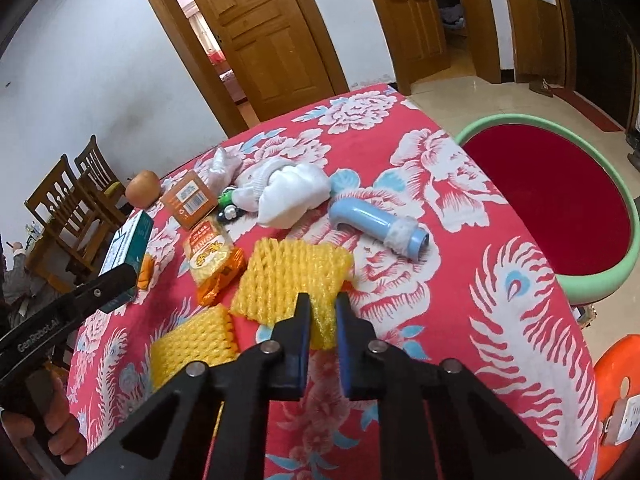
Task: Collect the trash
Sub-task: 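Carry the box and foam net over the bucket and open the right tool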
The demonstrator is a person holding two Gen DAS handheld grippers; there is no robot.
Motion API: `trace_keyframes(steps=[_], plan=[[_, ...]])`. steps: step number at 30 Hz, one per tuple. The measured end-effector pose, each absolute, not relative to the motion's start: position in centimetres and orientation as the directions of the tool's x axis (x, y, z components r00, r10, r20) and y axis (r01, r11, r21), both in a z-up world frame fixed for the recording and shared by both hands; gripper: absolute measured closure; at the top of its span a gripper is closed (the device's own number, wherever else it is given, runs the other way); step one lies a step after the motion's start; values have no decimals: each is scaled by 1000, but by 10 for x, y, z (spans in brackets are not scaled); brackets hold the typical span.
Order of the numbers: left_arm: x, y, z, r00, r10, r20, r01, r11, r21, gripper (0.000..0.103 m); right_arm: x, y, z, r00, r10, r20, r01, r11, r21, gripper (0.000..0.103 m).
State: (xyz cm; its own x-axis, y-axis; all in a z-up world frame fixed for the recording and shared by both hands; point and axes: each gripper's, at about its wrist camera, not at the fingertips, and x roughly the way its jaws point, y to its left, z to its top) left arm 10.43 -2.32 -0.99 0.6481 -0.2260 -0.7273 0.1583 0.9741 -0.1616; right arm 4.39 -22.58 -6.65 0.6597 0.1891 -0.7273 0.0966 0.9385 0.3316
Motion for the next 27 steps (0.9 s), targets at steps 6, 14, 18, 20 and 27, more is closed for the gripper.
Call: trace_keyframes(steps=[6, 14, 18, 20, 27], plan=[[95, -31, 2, 660, -248, -709, 183, 969, -168, 44, 25, -233, -51, 708, 199, -678, 88, 927, 364, 90], [85, -53, 19, 663, -298, -686, 242, 953, -180, 44, 3, -253, -23, 773, 188, -606, 87, 915, 395, 90], [84, -67, 25, 659, -323, -679, 273, 944, -185, 45, -8, -266, -8, 807, 168, -566, 96, 909, 406, 90], [84, -74, 29, 655, -337, -676, 290, 939, -188, 44, -13, -273, -2, 823, 151, -548, 105, 908, 406, 90], [88, -107, 38, 646, -374, -665, 353, 919, -175, 45, -24, -301, 10, 854, 84, -513, 158, 898, 411, 90]])
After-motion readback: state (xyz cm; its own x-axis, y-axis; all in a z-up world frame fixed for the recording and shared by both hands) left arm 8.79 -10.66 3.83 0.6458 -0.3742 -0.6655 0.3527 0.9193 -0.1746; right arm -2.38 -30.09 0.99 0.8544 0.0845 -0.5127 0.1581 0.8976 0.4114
